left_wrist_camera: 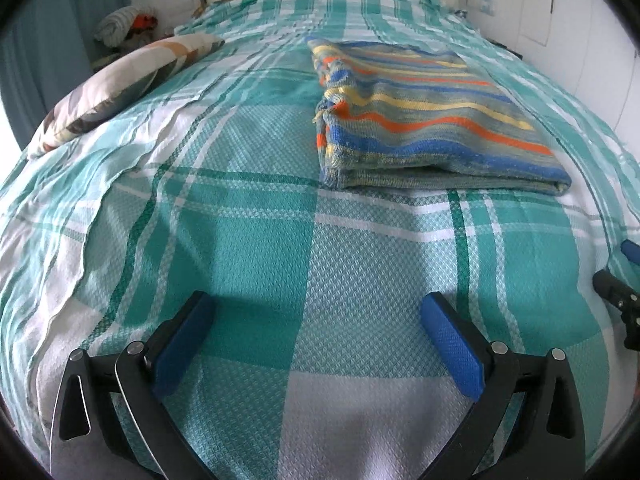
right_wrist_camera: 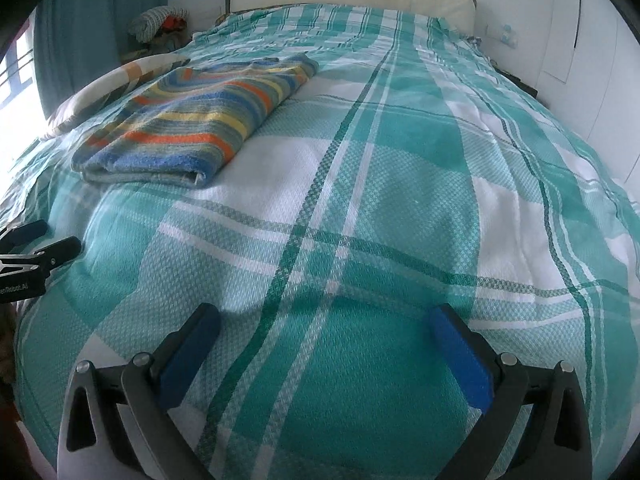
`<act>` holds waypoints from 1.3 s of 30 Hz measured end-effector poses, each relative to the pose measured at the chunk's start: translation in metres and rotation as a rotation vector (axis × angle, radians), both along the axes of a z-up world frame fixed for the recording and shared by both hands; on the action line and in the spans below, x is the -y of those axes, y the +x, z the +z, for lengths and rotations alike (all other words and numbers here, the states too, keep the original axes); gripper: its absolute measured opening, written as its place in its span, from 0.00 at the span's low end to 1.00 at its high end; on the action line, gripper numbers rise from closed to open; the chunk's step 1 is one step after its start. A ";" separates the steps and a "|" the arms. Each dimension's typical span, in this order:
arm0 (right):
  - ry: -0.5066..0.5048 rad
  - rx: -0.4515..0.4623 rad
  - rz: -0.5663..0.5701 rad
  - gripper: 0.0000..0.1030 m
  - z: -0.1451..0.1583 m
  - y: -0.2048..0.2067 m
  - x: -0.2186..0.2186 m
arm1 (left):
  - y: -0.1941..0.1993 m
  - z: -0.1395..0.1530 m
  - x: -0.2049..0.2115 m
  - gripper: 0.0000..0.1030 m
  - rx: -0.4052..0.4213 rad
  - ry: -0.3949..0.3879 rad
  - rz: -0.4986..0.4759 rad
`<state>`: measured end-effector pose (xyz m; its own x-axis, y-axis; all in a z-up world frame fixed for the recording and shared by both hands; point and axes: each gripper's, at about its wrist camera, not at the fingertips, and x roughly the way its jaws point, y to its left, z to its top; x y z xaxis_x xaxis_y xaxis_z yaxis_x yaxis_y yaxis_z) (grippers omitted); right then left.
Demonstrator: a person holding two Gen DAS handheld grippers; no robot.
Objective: Fold small clothes
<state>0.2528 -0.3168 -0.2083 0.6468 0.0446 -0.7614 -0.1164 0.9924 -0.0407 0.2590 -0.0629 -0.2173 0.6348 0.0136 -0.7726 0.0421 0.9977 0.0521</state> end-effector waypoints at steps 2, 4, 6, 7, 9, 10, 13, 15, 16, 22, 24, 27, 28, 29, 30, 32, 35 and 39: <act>0.002 0.000 0.000 1.00 0.000 0.000 0.000 | 0.000 0.000 0.000 0.99 0.000 -0.002 0.000; 0.000 0.000 0.000 1.00 0.000 -0.001 -0.001 | 0.000 0.000 -0.001 0.99 0.001 -0.001 0.002; -0.001 0.000 0.000 1.00 0.000 -0.001 -0.001 | -0.001 0.000 -0.001 0.99 0.004 0.000 0.005; -0.001 0.001 0.000 1.00 0.000 -0.001 -0.001 | -0.002 0.000 -0.001 0.99 0.004 0.002 0.006; -0.002 0.002 0.000 1.00 -0.001 -0.001 -0.001 | -0.003 0.000 0.000 0.99 0.005 0.004 0.006; -0.002 0.002 0.000 1.00 -0.001 -0.001 -0.001 | -0.003 0.000 0.000 0.99 0.004 0.003 0.006; -0.002 0.001 0.000 1.00 -0.001 -0.001 -0.001 | -0.003 0.000 0.001 0.99 0.004 0.004 0.007; -0.002 0.001 0.000 1.00 -0.001 -0.001 -0.001 | -0.002 0.000 0.001 0.99 0.004 0.004 0.007; -0.002 0.002 0.000 1.00 -0.001 -0.001 -0.001 | -0.003 0.000 0.001 0.99 0.004 0.004 0.007; -0.002 0.002 -0.001 1.00 -0.001 -0.001 -0.001 | -0.003 -0.001 0.001 0.99 0.005 0.006 0.006; -0.002 0.002 -0.001 1.00 -0.001 -0.002 -0.001 | -0.002 -0.001 0.000 0.99 0.006 0.004 0.006; -0.003 0.002 -0.001 1.00 -0.001 -0.001 -0.001 | -0.002 -0.001 0.001 0.99 0.010 0.001 0.005; -0.002 0.002 -0.001 1.00 -0.001 -0.002 -0.001 | -0.003 -0.001 0.001 0.99 0.013 -0.002 0.005; -0.001 0.003 0.000 1.00 -0.001 -0.001 -0.001 | -0.004 -0.002 0.001 0.99 0.017 -0.002 0.006; -0.001 0.003 -0.001 1.00 -0.001 -0.002 -0.001 | -0.005 -0.002 0.001 0.99 0.021 -0.003 0.006; -0.002 0.003 -0.001 1.00 -0.001 -0.002 -0.001 | -0.007 -0.003 0.000 0.99 0.027 -0.007 0.005; 0.000 0.006 -0.001 1.00 -0.001 -0.002 0.000 | -0.012 -0.001 0.000 0.99 0.032 -0.003 0.006; 0.024 0.011 -0.002 1.00 0.001 -0.003 0.003 | -0.016 0.006 -0.007 0.99 0.000 -0.050 -0.034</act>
<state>0.2497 -0.3202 -0.2070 0.6552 0.0617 -0.7530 -0.1141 0.9933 -0.0179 0.2427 -0.0556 -0.2114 0.6341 -0.0459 -0.7719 0.0756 0.9971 0.0027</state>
